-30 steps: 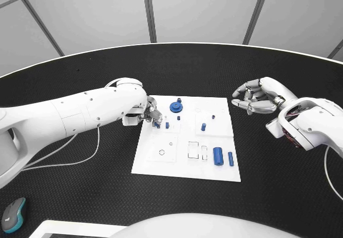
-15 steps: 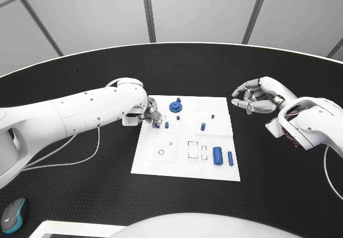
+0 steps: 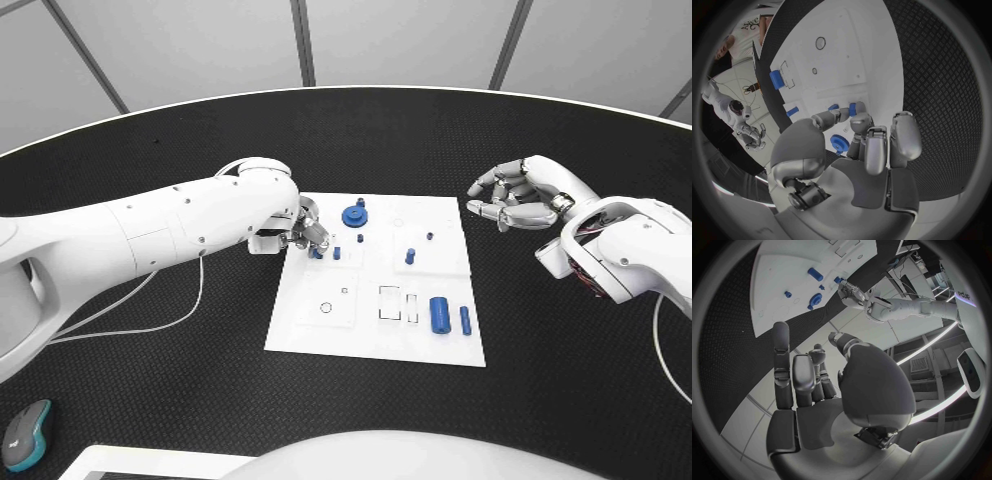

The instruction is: Assemble the parts on the task board

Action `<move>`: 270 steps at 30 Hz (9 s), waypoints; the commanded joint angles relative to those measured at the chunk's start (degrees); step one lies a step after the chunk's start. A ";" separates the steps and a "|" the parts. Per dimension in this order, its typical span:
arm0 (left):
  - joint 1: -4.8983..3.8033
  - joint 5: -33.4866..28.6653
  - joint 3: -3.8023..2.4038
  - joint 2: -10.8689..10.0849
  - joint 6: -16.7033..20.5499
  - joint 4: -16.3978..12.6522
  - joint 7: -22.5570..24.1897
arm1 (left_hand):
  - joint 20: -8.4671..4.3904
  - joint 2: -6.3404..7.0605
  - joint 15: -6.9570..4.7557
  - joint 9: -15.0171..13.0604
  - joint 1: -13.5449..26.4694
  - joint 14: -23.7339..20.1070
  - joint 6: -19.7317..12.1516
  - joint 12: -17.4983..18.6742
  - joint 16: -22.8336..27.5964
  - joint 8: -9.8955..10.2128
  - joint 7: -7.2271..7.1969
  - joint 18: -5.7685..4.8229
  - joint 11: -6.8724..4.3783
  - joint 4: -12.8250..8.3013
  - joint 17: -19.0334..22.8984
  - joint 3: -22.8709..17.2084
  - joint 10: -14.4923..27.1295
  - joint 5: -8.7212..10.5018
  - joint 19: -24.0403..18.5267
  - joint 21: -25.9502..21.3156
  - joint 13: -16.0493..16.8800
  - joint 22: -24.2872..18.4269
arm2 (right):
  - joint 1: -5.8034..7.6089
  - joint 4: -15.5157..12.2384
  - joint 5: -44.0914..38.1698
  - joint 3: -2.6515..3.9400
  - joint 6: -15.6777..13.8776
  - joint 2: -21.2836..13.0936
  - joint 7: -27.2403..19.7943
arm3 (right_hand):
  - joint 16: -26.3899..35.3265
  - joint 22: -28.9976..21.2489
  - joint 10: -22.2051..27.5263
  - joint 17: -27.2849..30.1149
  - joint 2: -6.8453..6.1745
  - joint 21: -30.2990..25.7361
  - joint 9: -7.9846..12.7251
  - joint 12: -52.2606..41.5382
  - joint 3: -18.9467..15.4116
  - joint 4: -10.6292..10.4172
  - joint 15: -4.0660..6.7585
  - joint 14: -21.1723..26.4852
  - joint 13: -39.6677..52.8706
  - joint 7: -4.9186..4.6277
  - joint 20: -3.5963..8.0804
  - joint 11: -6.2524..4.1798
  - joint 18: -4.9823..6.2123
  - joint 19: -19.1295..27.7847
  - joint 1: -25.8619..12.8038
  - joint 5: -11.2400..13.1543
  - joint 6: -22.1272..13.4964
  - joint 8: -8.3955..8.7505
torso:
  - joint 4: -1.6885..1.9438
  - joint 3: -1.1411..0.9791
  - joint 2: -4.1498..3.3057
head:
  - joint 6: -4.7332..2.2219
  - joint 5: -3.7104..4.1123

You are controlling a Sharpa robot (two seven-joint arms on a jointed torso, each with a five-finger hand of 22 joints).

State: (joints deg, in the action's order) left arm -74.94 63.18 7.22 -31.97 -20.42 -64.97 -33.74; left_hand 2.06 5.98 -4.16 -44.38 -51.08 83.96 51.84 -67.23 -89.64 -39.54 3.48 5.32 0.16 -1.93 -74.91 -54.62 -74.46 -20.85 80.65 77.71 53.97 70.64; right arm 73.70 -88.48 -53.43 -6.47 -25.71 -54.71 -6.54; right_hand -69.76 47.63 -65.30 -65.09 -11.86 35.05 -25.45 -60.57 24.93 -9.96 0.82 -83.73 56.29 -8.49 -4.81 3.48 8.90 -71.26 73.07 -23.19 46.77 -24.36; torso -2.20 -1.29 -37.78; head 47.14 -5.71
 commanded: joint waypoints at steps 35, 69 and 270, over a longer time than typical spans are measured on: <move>0.03 0.00 0.05 2.07 -0.20 2.19 -2.12 | -0.32 -0.56 -0.30 -0.31 -1.90 6.03 0.13 0.44 -0.34 0.71 -0.12 -0.74 -1.31 -6.82 -15.05 -6.63 -1.21 0.17 -0.09 -0.07 -0.94 -0.49 | 0.00 -0.52 0.00 0.00 0.14 -0.33 0.07 | 0.23 0.10 -0.03 -0.07 -0.22 -0.12 0.08 0.05 0.34 0.11 0.25 -0.37 -0.09 0.09 -0.03 -0.11 0.80 -0.35 0.39 -0.39 -0.51 -0.35 | -0.03 -0.02 -0.02 | 0.42 0.30; 0.08 -0.04 0.08 2.30 -2.17 2.43 -1.90 | -0.26 -0.49 -0.19 -0.59 -2.27 6.00 -0.10 0.60 -0.29 0.96 -0.01 -0.68 -1.20 -6.46 -14.95 -6.12 -1.03 0.35 -0.28 -0.30 -1.06 -0.79 | 0.00 -0.43 0.00 0.00 0.32 -0.22 0.05 | 0.23 0.10 -0.03 -0.07 -0.22 -0.12 0.08 0.05 0.34 0.11 0.25 -0.37 -0.09 0.09 -0.03 -0.11 0.80 -0.35 0.39 -0.39 -0.51 -0.35 | 0.01 -0.04 0.03 | 0.56 0.44; 4.54 23.06 -0.04 5.06 26.58 4.21 30.03 | 4.00 9.70 5.14 20.45 -29.37 -9.00 0.68 41.50 15.29 20.96 4.77 3.18 5.10 7.17 21.93 24.09 18.79 1.84 -12.30 -16.78 -43.41 -19.29 | -0.41 0.13 0.00 -0.04 0.01 0.37 -0.34 | 1.54 -1.69 1.42 0.85 -0.23 -3.29 0.41 1.55 0.53 0.10 0.19 -0.08 -1.78 0.01 -0.07 -0.04 1.25 0.62 0.38 -0.45 -0.88 -0.61 | -0.07 -0.01 -0.04 | -2.92 2.87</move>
State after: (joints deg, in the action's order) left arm -70.51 86.23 7.18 -26.97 5.96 -60.84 -3.79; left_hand 6.05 15.73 0.85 -23.99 -80.88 75.03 52.02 -25.96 -74.33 -18.80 8.17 8.89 5.11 5.14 -53.09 -30.22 -55.80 -19.25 68.66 61.03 10.61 51.47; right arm 73.29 -88.34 -53.43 -6.50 -25.70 -54.34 -6.87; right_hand -68.41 46.01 -64.24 -64.31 -11.86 31.93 -25.12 -59.23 25.09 -9.81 0.82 -83.73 54.57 -8.48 -5.02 3.32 9.80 -71.04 73.07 -23.39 46.36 -24.74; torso -2.25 -1.30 -37.79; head 44.18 -2.92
